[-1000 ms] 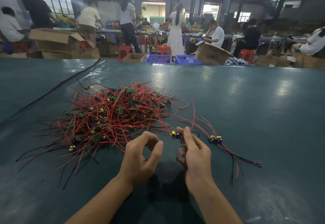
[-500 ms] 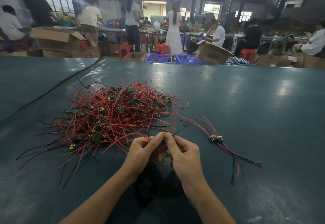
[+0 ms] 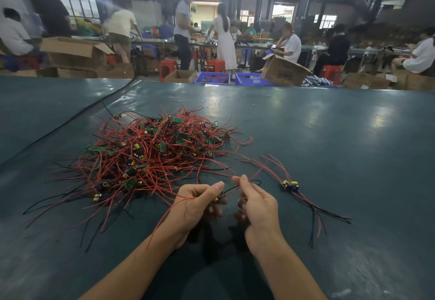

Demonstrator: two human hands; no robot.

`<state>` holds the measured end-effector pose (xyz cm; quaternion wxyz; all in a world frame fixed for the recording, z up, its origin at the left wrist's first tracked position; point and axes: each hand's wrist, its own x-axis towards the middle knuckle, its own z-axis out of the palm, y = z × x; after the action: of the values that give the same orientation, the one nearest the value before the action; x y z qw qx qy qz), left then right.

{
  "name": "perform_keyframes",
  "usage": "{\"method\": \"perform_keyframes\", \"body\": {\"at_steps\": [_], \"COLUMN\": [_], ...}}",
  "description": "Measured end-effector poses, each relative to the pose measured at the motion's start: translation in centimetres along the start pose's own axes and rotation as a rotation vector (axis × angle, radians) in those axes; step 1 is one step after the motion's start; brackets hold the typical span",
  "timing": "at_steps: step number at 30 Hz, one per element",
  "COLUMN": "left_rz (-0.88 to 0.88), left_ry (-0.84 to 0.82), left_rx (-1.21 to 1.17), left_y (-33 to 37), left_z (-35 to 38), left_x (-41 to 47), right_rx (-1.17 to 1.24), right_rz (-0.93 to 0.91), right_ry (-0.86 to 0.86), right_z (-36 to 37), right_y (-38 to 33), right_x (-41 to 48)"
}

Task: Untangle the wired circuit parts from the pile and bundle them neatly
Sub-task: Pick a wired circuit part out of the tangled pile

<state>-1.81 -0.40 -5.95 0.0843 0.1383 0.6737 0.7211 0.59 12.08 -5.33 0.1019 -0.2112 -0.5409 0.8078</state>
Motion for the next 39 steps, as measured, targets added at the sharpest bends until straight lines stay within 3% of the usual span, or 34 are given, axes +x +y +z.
{"method": "perform_keyframes", "body": {"at_steps": [5,13,19,22,29,34,39], "left_rz": [-0.045,-0.047,-0.010,-0.008,-0.001,-0.038,-0.044], "left_ry": [-0.048,-0.021,0.085,0.051,0.026,-0.029,-0.083], "left_rx": [0.032,-0.020,-0.081,-0.095,0.003,0.018,0.027], "left_y": [0.0,-0.1,-0.1,-0.2,0.1,0.3,0.5], "left_z": [-0.1,-0.2,0.1,0.0,0.3,0.1,0.0], "left_x": [0.0,0.0,0.2,0.1,0.3,0.1,0.0], "right_rx": [0.169,0.207,-0.129,-0.170,-0.083,0.056,0.213], "right_rz": [0.033,-0.068,-0.129,-0.125,-0.089,-0.013,-0.056], "right_ry": [0.121,0.132,-0.051,-0.158,-0.056,0.155,0.202], "right_z": [-1.9,-2.3,-0.5,0.8,0.5,-1.2,-3.3], "right_y": [-1.6,-1.6,0.2,1.2,1.1,-0.8,-2.3], "right_x": [1.5,1.9,-0.3,-1.4,-0.2,2.0,3.6]}}
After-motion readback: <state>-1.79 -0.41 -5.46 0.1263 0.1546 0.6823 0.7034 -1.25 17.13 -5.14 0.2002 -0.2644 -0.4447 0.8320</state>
